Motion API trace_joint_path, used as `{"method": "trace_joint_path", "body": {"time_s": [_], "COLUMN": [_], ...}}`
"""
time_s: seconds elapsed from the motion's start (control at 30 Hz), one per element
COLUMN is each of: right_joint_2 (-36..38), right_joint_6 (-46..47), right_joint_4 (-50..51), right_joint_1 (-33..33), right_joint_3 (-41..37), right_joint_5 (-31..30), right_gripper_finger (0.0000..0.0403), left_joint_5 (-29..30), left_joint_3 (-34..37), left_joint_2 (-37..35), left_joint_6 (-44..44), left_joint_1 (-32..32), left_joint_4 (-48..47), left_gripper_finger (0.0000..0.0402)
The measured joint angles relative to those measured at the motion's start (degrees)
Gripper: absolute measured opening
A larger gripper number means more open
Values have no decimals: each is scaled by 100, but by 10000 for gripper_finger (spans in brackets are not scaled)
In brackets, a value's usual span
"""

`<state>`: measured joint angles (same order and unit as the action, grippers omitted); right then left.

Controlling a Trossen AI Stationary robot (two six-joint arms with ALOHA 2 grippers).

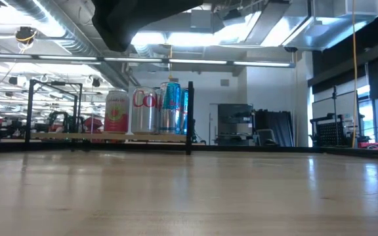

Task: Place canned beverage on shelf
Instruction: Put the pink soda can on the shelf aligned with other pink soda can

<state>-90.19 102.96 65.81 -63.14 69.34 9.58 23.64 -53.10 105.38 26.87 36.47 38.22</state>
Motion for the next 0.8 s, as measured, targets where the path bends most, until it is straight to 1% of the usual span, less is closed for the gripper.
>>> {"method": "trace_joint_path", "body": {"time_s": [0.2, 0.23, 0.37, 0.5, 0.67, 0.8], "right_joint_2": [-5, -3, 0, -13, -14, -14], "right_joint_6": [-106, -191, -607, -1199, -2360, -3350], "right_joint_4": [-11, -8, -11, 1, -91, -183], "right_joint_1": [170, 203, 458, 843, 1569, 2265], "right_joint_3": [2, 4, 7, 119, 489, 711], "right_joint_5": [-50, -82, -235, -405, -794, -854], "right_gripper_finger": [245, 240, 240, 240, 240, 240], "left_joint_5": [-2, -4, -9, -13, -13, -13], "left_joint_3": [0, 0, 0, 0, 0, 0], "left_joint_2": [0, 0, 0, 0, 0, 0], "left_joint_6": [0, 1, 2, 3, 4, 7], "left_joint_1": [0, 0, 10, 13, 13, 11], "left_joint_4": [-2, -2, -2, -2, -2, -2], "left_gripper_finger": [387, 387, 387, 387, 387, 387]}}
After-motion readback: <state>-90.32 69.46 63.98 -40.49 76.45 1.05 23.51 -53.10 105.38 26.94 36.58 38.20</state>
